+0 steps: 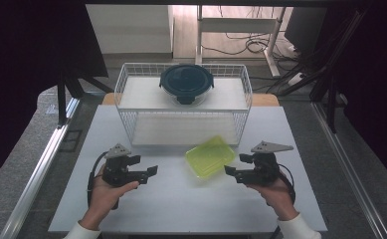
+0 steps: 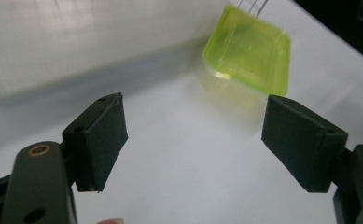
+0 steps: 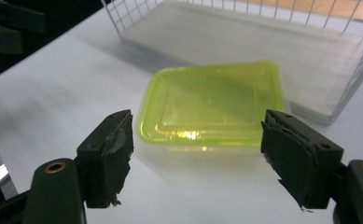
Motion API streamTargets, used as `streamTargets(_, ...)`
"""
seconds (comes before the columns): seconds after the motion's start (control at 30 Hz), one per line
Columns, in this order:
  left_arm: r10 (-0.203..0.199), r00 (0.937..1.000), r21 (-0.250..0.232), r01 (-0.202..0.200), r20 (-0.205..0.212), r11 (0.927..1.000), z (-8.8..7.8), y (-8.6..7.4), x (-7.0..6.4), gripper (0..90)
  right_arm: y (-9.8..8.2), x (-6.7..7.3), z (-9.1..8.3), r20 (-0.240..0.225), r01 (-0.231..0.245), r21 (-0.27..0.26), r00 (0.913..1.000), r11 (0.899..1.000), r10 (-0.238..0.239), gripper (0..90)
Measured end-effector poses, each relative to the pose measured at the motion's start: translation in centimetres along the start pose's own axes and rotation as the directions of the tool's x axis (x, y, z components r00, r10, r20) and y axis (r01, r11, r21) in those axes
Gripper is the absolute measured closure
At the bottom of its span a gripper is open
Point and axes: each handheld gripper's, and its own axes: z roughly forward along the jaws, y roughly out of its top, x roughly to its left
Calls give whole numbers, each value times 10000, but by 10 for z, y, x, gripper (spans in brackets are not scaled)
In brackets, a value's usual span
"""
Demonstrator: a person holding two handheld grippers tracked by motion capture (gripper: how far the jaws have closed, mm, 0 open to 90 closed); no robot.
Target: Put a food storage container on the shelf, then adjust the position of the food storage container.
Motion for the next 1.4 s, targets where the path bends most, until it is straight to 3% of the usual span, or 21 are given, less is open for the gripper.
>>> streamTargets(0.1,-190,9998,467,190,-4,9987,8,-16,5,215,-7,1,9,195,138,358,9997,9993,-146,243)
streamTargets(0.27,-331,9994,761,336,-76,9965,13,-25,10,215,-15,-3,16,124,-1,706,9999,9975,-8,256)
streamTargets(0.67,-326,9995,859,323,18,9958,18,-25,8,214,-20,-7,17,38,-300,907,9996,9954,298,278)
streamTargets(0.97,-208,9998,1040,211,-41,9943,20,-29,7,214,-17,-12,14,-15,-402,1026,9992,9939,406,352)
streamTargets(1.17,-256,9996,1042,271,-155,9942,18,-30,9,213,-11,-16,17,73,-155,1246,9999,9921,148,440)
streamTargets(1.4,-206,9997,1214,223,-157,9924,22,-32,11,211,19,-34,32,803,128,2047,9963,9787,-298,591)
